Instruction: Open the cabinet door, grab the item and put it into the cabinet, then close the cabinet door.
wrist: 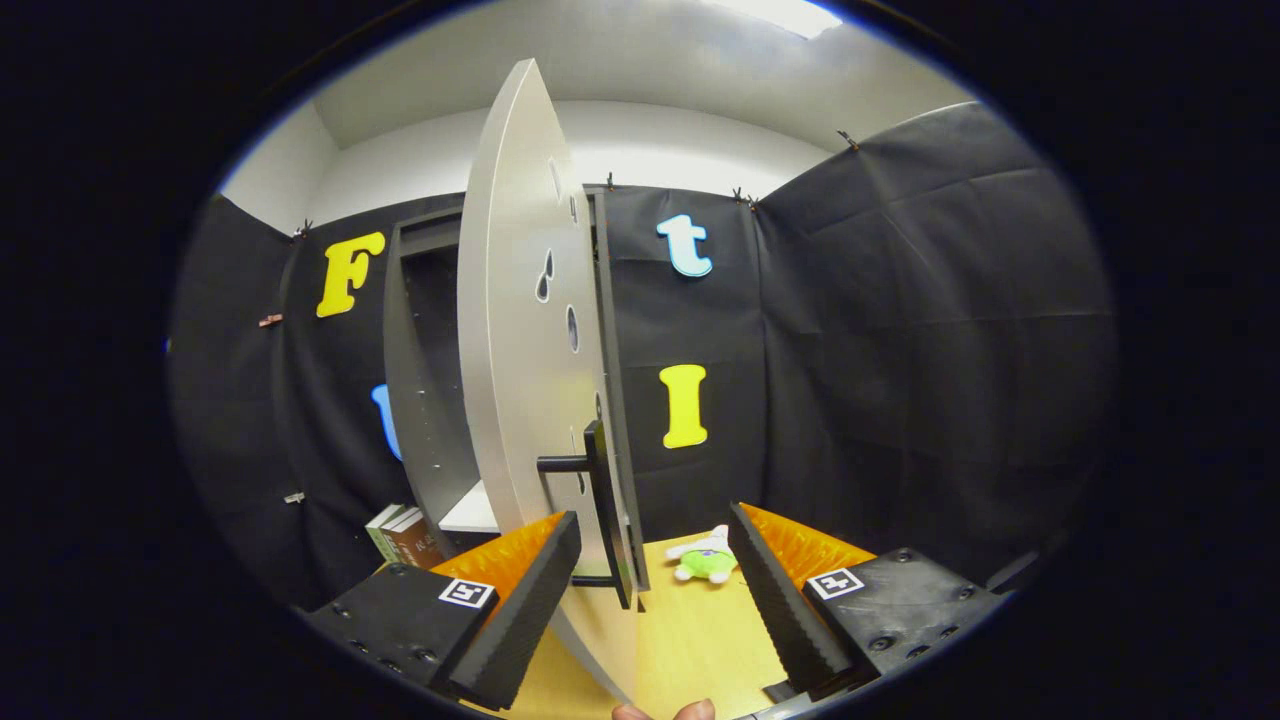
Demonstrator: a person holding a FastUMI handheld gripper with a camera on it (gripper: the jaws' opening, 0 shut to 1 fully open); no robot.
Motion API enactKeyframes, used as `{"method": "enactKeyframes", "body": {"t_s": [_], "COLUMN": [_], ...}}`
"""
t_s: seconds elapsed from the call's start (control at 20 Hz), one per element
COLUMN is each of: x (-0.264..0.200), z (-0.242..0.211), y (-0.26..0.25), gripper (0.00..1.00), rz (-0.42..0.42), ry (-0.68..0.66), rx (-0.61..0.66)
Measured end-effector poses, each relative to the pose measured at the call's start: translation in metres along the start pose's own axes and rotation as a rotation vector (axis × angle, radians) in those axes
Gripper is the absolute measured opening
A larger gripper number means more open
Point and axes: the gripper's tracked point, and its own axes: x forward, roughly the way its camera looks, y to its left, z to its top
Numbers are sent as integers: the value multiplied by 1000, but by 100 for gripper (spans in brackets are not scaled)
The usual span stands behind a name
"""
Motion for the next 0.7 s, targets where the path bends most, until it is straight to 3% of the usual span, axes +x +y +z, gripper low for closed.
{"method": "enactKeyframes", "body": {"t_s": [0.7], "x": [41], "z": [-20], "y": [149], "gripper": [98], "rz": [237], "ry": [51], "rx": [3]}}
